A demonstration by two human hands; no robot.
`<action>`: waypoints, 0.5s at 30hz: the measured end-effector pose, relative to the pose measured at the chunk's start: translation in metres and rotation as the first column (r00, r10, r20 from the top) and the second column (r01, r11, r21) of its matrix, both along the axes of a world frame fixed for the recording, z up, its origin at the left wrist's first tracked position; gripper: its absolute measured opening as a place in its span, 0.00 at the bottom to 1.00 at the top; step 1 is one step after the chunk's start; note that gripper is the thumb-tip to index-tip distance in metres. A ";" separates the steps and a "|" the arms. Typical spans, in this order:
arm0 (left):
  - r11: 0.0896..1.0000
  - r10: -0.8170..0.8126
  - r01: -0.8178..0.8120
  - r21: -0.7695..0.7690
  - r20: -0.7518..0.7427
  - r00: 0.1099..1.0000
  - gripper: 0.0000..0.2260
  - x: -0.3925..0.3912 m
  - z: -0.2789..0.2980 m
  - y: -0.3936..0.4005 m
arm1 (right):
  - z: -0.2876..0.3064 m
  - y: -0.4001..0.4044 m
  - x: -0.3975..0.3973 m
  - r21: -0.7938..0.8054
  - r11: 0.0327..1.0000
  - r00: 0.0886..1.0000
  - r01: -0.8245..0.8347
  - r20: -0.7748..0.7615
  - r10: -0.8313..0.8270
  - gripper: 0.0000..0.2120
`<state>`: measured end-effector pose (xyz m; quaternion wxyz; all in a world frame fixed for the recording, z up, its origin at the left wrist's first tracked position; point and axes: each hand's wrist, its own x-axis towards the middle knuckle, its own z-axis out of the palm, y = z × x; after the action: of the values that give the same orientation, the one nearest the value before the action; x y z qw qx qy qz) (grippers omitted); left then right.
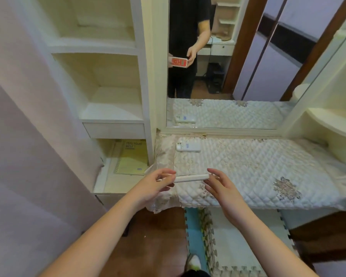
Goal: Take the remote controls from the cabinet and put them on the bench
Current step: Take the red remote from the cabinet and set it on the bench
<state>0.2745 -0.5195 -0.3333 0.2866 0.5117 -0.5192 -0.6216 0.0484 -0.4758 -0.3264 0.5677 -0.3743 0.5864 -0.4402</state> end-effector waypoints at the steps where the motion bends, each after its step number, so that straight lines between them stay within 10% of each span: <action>1: 1.000 -0.014 0.014 -0.001 0.013 1.000 0.12 -0.004 -0.003 -0.009 | -0.004 -0.006 -0.003 0.011 1.000 1.000 0.012 0.009 -0.012 0.12; 15: 0.974 -0.222 0.219 0.052 0.381 0.898 0.20 -0.064 -0.070 -0.136 | -0.086 -0.135 -0.072 0.203 0.978 0.999 -0.045 -0.002 0.047 0.13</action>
<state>0.2108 -0.6556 -0.4030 0.1052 0.5623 -0.6176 -0.5397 -0.0240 -0.6113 -0.4121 0.6109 -0.3294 0.6215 -0.3633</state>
